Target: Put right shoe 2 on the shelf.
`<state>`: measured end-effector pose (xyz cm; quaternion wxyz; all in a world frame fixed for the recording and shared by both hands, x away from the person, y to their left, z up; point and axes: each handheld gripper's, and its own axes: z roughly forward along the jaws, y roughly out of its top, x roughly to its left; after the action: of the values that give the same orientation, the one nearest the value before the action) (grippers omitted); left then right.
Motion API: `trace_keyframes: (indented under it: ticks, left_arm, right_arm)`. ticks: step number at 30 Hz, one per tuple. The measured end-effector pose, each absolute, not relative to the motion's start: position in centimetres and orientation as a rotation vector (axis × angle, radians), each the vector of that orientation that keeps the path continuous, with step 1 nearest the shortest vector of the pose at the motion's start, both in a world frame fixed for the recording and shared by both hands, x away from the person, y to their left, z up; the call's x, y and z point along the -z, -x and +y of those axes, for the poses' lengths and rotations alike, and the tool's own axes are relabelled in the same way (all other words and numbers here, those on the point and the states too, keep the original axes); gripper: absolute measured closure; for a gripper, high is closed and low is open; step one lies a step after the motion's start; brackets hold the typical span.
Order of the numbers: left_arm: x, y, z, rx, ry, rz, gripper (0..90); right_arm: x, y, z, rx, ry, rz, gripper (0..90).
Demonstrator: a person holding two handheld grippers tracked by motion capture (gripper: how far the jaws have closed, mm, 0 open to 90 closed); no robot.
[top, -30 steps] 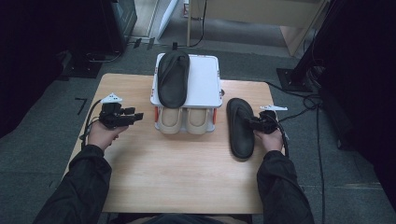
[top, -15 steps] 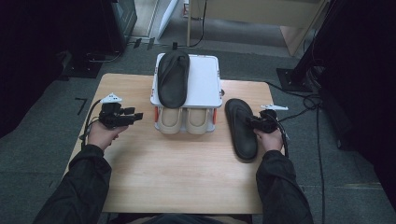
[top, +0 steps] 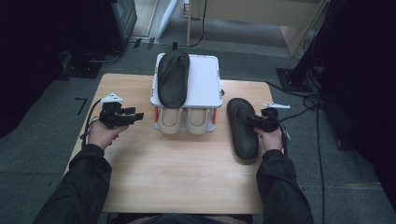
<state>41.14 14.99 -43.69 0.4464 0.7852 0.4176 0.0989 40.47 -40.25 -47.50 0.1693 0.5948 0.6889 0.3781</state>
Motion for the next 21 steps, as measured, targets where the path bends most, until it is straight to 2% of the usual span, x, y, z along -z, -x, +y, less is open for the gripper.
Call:
trace_keyframes:
  ticks: [21]
  left_arm:
    - [43.6, -41.1, 15.2, -0.235, -1.935, 1.032, 46.2]
  right_arm:
    - [41.3, -41.2, -38.9, -1.111, -1.710, 1.945, 70.9]
